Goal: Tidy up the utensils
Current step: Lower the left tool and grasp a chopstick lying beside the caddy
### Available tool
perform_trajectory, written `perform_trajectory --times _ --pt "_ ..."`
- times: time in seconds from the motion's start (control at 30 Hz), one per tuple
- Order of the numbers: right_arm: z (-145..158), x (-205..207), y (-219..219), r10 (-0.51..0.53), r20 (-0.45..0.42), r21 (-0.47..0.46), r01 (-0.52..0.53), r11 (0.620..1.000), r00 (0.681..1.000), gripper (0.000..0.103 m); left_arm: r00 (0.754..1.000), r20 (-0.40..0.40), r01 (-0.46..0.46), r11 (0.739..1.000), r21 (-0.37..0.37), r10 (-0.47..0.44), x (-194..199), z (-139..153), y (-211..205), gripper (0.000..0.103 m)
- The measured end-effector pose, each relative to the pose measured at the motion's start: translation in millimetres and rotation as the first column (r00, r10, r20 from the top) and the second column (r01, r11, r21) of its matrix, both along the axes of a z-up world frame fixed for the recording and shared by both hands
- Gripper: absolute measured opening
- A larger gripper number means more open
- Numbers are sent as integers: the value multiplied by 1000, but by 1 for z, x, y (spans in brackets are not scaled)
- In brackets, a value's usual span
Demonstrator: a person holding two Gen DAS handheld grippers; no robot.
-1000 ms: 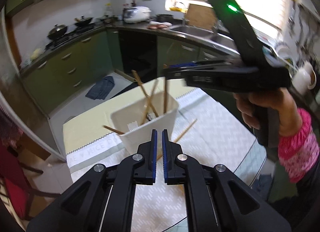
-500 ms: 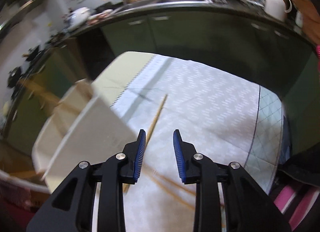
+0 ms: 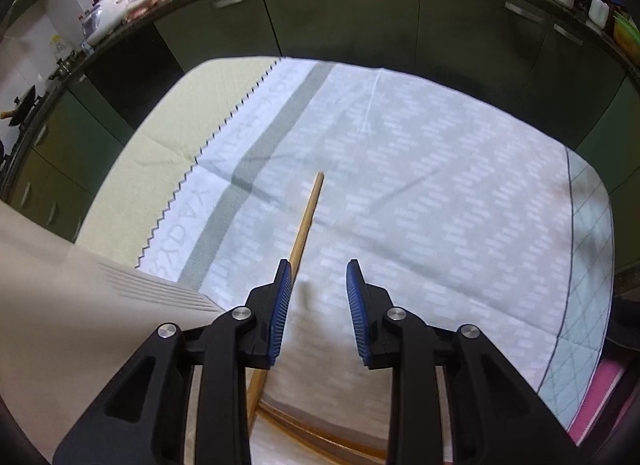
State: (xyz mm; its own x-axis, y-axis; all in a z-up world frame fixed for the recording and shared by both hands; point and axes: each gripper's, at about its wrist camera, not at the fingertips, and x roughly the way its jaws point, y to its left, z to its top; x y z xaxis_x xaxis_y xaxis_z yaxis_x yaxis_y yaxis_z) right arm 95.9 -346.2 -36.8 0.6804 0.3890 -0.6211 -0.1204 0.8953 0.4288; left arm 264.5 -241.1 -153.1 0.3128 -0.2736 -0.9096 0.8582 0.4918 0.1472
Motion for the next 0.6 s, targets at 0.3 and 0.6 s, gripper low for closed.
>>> perform_trajectory --times 0.3,0.6 --pt "-3 1 -4 4 -10 29 -3 1000 1000 37 1000 -18 -24 1000 -17 23 14 -15 -6 27" --pt "-1 0 3 6 -25 61 -5 998 1000 37 999 -17 -46 998 -33 45 13 -19 -5 27"
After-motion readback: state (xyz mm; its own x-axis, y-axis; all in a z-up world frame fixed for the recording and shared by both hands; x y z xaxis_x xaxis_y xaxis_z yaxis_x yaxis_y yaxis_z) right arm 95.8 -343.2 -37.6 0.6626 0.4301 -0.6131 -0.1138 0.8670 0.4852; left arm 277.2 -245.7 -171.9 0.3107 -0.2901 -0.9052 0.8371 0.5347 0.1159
